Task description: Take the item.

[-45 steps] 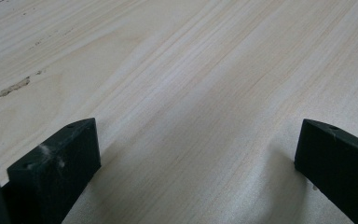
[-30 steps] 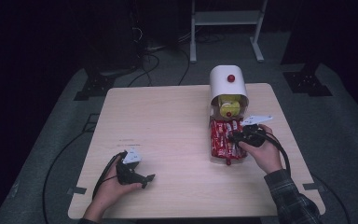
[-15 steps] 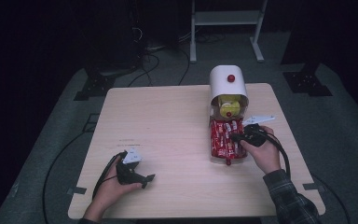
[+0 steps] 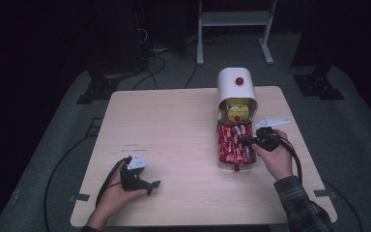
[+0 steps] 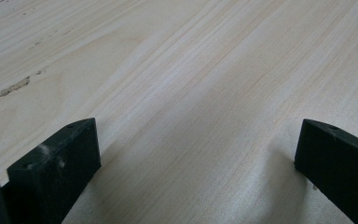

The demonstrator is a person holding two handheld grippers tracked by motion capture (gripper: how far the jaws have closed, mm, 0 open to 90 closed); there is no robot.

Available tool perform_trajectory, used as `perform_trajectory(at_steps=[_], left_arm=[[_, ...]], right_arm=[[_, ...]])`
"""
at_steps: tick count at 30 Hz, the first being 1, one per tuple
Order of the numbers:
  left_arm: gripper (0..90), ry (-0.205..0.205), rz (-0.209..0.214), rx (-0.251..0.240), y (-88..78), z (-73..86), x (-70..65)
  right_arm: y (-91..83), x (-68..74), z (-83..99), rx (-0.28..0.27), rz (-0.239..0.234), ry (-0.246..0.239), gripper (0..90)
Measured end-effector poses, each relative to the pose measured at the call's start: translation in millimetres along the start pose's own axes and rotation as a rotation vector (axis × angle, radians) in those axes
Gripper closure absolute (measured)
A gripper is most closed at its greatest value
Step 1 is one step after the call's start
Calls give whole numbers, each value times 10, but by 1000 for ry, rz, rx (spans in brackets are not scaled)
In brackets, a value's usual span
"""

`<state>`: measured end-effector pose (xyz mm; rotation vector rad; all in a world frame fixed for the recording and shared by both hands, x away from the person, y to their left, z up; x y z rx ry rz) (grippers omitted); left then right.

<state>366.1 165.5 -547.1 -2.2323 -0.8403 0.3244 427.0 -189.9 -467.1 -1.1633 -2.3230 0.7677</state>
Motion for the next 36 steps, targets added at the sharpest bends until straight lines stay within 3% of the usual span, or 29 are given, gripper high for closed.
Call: perform_trajectory(at_steps=[13, 36], left_arm=[[0, 0, 0, 0, 0, 0, 0], [0, 0, 0, 0, 0, 0, 0]], right_arm=[[-176, 18, -52, -31, 3, -4, 880], [-481, -239, 22, -66, 57, 28, 881]])
Point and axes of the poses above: each handheld gripper's, and its own axes: y roughly forward along the jaws, z roughly out of its underside, x roughly to its left, the point moved 9 cm from there along y, roughly forward along the jaws
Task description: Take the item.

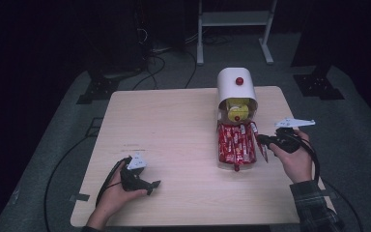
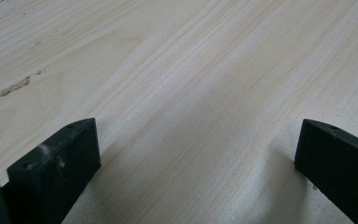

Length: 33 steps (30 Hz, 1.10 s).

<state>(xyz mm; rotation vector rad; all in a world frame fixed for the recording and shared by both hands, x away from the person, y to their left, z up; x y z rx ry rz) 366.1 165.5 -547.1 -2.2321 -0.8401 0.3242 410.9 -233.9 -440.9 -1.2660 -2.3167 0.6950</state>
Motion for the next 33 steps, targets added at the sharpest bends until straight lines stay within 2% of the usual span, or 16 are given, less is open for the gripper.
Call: perform_trajectory(at_steps=[17, 33], left_arm=[[0, 0, 0, 0, 0, 0, 0], [0, 0, 0, 0, 0, 0, 0]], right_arm=[[-70, -288, 90, -5, 61, 41, 881], [23, -502, 237, 21, 94, 70, 881]])
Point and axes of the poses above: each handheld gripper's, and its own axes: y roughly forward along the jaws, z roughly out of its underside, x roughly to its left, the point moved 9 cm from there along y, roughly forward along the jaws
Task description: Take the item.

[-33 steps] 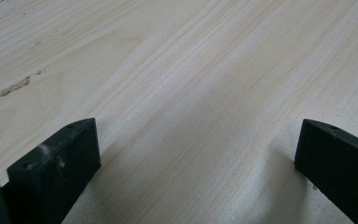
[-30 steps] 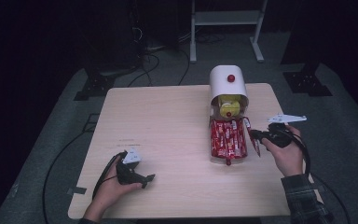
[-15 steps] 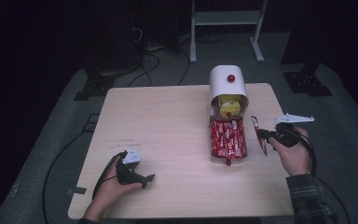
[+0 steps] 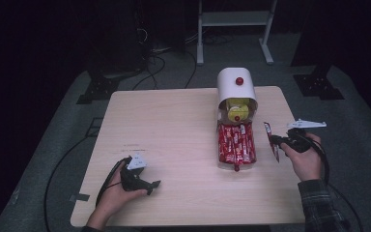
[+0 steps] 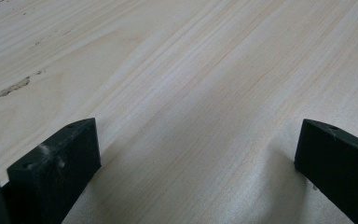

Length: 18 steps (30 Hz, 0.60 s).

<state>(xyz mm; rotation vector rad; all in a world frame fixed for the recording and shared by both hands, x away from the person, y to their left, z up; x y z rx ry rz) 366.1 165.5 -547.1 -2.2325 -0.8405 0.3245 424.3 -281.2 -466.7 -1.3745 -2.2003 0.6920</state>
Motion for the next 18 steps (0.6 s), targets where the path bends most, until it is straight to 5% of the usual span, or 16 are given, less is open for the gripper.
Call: perform_trajectory(at_steps=[18], left_arm=[[0, 0, 0, 1, 0, 0, 0]], right_arm=[[290, -187, 264, 79, 21, 36, 880]])
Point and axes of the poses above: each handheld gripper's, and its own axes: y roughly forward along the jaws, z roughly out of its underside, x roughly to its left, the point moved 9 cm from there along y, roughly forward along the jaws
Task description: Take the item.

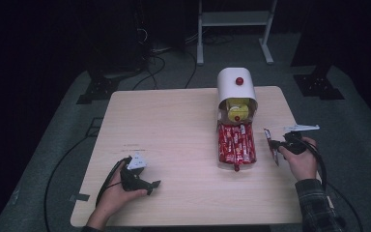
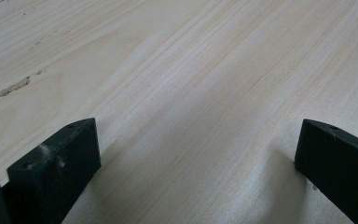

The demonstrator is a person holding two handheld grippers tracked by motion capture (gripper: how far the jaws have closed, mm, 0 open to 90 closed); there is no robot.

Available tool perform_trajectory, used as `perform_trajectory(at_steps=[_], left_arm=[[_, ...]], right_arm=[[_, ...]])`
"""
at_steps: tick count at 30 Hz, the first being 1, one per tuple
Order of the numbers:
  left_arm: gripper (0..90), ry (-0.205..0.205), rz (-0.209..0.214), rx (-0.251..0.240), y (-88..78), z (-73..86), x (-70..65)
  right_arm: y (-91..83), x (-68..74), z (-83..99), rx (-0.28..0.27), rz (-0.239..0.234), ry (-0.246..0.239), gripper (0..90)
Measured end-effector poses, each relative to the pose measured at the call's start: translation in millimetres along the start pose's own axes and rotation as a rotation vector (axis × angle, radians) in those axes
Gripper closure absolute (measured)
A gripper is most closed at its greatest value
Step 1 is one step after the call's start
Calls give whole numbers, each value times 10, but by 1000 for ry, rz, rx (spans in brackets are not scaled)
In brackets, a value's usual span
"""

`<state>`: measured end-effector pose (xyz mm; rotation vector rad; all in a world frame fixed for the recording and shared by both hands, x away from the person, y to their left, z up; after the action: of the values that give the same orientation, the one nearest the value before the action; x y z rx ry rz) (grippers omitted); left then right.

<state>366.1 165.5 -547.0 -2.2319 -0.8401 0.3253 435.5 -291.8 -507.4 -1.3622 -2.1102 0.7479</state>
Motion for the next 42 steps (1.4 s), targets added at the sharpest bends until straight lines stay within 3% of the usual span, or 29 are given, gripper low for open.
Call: perform_trajectory(at_steps=[27, 33, 35, 38, 41, 42], left_arm=[[0, 0, 0, 0, 0, 0, 0], [0, 0, 0, 0, 0, 0, 0], [0, 0, 0, 0, 0, 0, 0], [0, 0, 0, 0, 0, 0, 0], [0, 0, 0, 0, 0, 0, 0], [0, 0, 0, 0, 0, 0, 0]], right_arm=[[169, -38, 116, 51, 15, -8, 863], [144, -35, 93, 31, 23, -3, 747], [128, -26, 91, 28, 27, -8, 659], [124, -22, 87, 24, 33, -11, 599], [107, -12, 81, 10, 43, -24, 452], [107, -12, 81, 10, 43, -24, 452]])
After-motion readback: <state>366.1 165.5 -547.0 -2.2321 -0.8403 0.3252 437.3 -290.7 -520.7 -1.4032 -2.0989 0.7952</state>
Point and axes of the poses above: each handheld gripper's, and its own axes: y roughly forward along the jaws, z roughly out of its underside, x roughly to its left, the point moved 9 cm from there along y, roughly forward along the jaws
